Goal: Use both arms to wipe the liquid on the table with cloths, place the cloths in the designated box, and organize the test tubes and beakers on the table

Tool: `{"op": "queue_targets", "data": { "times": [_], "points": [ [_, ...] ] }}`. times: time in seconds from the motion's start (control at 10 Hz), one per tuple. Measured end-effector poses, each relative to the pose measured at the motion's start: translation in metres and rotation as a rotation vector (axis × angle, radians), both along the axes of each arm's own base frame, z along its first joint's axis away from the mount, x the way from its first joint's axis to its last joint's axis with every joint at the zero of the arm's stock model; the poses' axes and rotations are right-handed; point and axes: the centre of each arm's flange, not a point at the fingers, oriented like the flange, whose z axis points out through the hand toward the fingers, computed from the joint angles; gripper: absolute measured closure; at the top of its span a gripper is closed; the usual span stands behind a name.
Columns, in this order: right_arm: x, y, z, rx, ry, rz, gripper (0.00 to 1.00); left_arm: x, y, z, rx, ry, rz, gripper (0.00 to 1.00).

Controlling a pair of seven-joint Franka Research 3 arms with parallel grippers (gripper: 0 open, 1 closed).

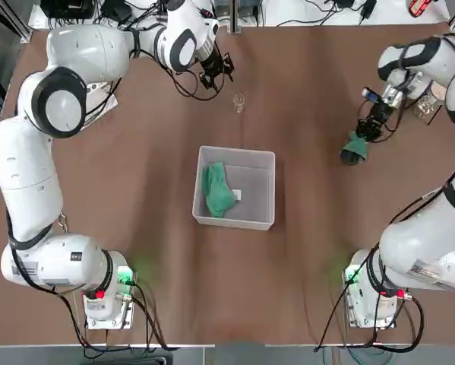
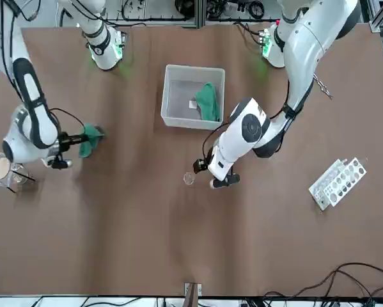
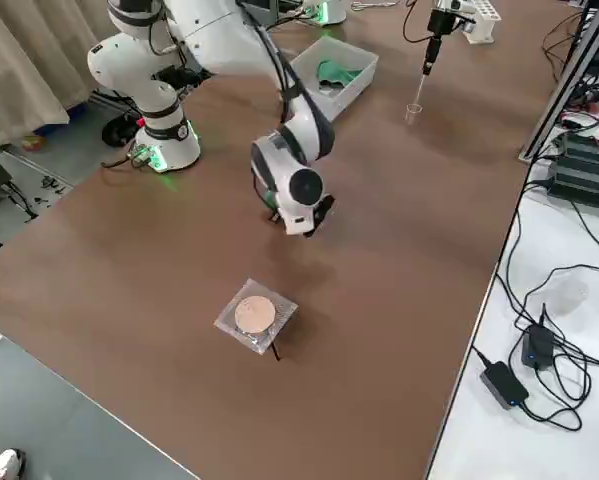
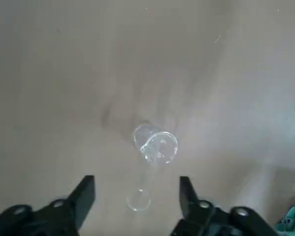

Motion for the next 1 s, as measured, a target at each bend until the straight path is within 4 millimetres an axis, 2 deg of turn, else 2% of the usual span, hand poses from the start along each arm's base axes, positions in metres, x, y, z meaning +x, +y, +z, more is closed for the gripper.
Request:
{"op": "queue_targets", "data": {
  "times": [0.1,0.2,0.3,0.4,0.5,0.6,1.0],
  "points": [
    [0.003,0.033,-0.001,0.015,0.013,-0.010,0.91,0.000,0.000,0.000,0.000,0.000,0.000,0.39],
    [0.006,0.063,-0.002,0.027,0.025,-0.020,0.91,0.000,0.000,0.000,0.000,0.000,0.000,0.43],
    [0.007,0.085,-0.005,0.036,0.031,-0.024,0.91,0.000,0.000,0.000,0.000,0.000,0.000,0.53],
    [0.007,0.089,-0.010,0.031,0.028,-0.028,0.91,0.000,0.000,0.000,0.000,0.001,0.000,0.55],
    [0.007,0.078,-0.016,0.020,0.028,-0.050,0.91,0.000,-0.001,-0.001,0.000,0.001,0.000,0.59],
    [0.006,0.053,-0.020,-0.005,0.024,-0.067,0.91,0.000,-0.001,-0.001,0.000,0.002,-0.001,0.60],
    [0.028,-0.085,-0.006,-0.114,-0.071,-0.039,0.91,-0.002,-0.004,-0.001,-0.001,0.002,-0.005,0.65]
  ]
}}
